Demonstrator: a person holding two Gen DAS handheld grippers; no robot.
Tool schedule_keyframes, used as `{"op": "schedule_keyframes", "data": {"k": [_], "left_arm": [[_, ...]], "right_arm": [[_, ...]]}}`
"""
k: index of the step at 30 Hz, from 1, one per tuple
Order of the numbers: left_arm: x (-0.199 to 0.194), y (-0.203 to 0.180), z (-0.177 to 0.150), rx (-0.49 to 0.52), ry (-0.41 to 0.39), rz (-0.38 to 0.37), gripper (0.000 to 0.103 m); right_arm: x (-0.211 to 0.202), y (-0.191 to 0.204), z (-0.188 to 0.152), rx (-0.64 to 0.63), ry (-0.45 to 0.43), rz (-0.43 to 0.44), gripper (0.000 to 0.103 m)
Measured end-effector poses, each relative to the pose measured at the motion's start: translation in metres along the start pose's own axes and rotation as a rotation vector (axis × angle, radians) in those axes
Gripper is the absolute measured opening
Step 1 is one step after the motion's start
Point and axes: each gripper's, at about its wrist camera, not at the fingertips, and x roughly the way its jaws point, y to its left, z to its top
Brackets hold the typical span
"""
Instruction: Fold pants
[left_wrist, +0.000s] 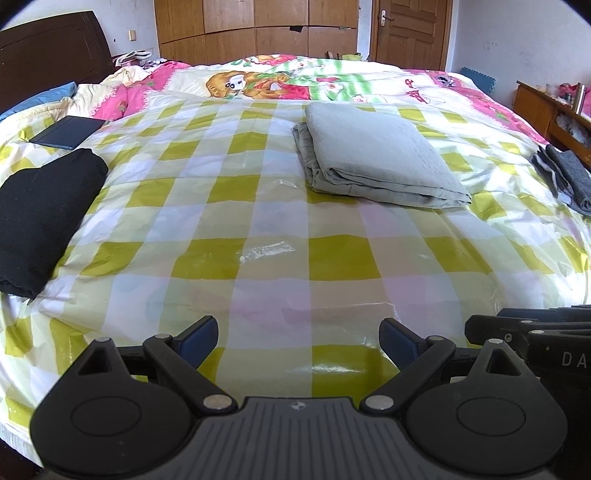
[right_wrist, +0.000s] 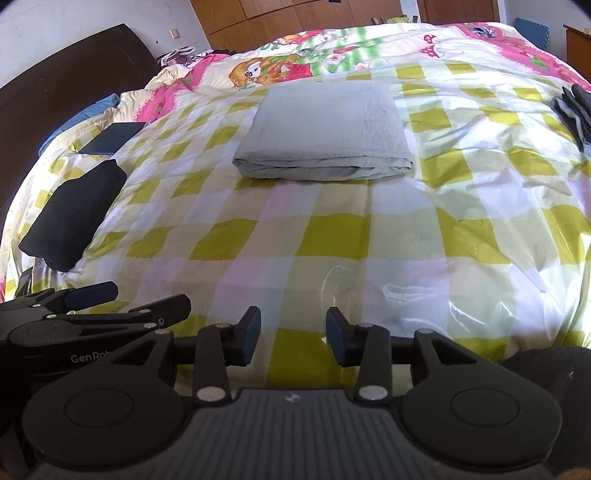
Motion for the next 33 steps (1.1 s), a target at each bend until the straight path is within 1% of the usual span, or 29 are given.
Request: {"op": "schedule_keyframes", "data": {"k": [14,33], "left_arm": [[-0.0031,-0.0051,-0.0025,0.011,0.012,-0.021,0.103],[-0.0045,-0.0058,-0.0031,0.012,0.013,-0.018,0.103]], "right_arm": [[0.0005,0.0021,-0.0013,-0.009,0.006,-0.006,0.042],[0.0019,0.0005,-0.0018,-0.008,0.012,-0.01,0.042]]}}
